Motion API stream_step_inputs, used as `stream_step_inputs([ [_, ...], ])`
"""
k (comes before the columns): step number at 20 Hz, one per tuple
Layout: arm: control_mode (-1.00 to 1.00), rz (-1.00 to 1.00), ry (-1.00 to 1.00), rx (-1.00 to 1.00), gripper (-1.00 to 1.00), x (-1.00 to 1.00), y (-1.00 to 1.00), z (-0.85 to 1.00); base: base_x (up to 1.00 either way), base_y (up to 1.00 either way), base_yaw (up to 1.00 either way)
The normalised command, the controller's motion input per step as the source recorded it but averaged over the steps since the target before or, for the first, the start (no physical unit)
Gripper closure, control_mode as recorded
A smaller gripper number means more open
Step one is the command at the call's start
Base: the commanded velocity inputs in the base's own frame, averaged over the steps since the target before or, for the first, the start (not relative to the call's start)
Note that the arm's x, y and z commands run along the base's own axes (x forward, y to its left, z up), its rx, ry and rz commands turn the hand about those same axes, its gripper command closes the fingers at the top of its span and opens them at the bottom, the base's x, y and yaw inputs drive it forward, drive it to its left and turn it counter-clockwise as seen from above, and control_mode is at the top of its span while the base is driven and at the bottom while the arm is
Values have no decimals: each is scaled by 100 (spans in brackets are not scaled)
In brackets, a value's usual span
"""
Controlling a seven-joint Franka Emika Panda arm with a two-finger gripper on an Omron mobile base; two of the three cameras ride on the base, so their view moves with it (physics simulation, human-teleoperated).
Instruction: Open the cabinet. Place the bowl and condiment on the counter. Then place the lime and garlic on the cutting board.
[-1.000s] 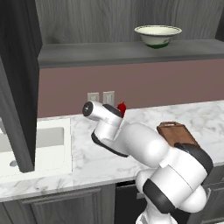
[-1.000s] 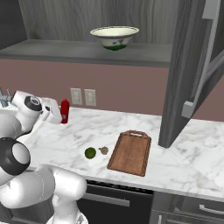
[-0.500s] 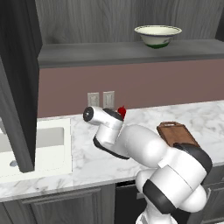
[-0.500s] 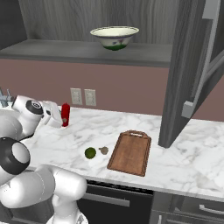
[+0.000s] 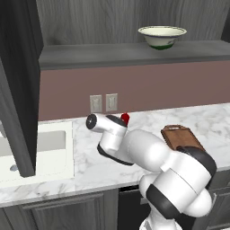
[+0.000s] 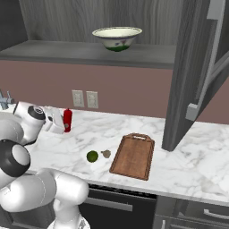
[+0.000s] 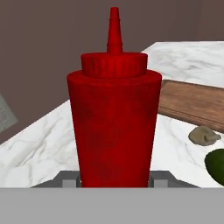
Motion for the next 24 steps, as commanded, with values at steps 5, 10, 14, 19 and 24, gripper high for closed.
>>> stream_step_inputs([
  [5,-100,0,0,0,100,0,0,-9,0,0,0],
  [10,-100,0,0,0,100,0,0,-7,0,0,0],
  [14,-100,0,0,0,100,3,2,-14,0,0,0],
  [19,-100,0,0,-1,100,5,7,-17,0,0,0],
  [24,-100,0,0,-2,100,4,10,-21,0,0,0],
])
